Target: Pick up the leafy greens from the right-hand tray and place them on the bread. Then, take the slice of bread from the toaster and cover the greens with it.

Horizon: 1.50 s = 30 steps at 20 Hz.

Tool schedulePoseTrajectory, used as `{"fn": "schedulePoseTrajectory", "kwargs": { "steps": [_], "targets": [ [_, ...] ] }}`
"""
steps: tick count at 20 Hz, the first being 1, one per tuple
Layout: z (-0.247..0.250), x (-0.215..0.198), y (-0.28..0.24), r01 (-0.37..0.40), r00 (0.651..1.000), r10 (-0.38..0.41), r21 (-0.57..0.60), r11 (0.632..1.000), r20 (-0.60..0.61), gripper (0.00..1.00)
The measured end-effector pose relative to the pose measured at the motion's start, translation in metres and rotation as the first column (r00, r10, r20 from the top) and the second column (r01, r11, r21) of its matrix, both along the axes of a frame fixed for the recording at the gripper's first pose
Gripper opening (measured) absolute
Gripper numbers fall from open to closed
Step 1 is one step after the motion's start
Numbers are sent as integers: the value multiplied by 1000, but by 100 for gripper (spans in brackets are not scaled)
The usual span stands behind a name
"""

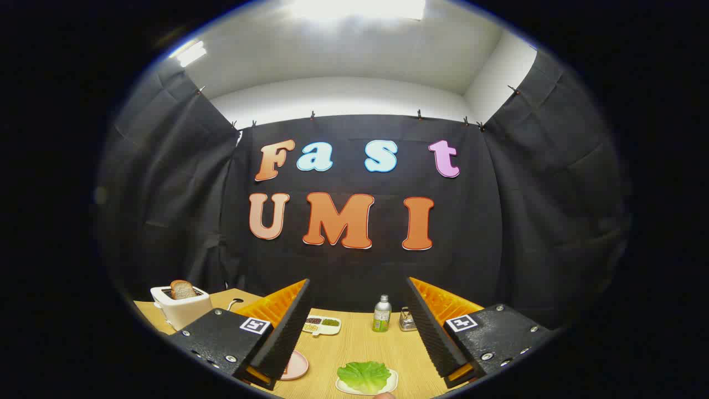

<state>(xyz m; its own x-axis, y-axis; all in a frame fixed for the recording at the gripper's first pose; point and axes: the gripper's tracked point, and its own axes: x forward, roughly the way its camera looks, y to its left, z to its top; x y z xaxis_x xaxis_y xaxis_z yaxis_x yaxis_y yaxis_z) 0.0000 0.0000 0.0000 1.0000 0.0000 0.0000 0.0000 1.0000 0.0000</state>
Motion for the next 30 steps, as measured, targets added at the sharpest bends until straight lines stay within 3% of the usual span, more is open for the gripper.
{"fn": "schedulePoseTrajectory", "kwargs": {
  "steps": [10, 30],
  "targets": [
    [-11, -4, 10, -44, 998, 44, -12, 999, -34, 99],
    [-40, 15, 3, -41, 995, 38, -26, 999, -93, 99]
  ]
}}
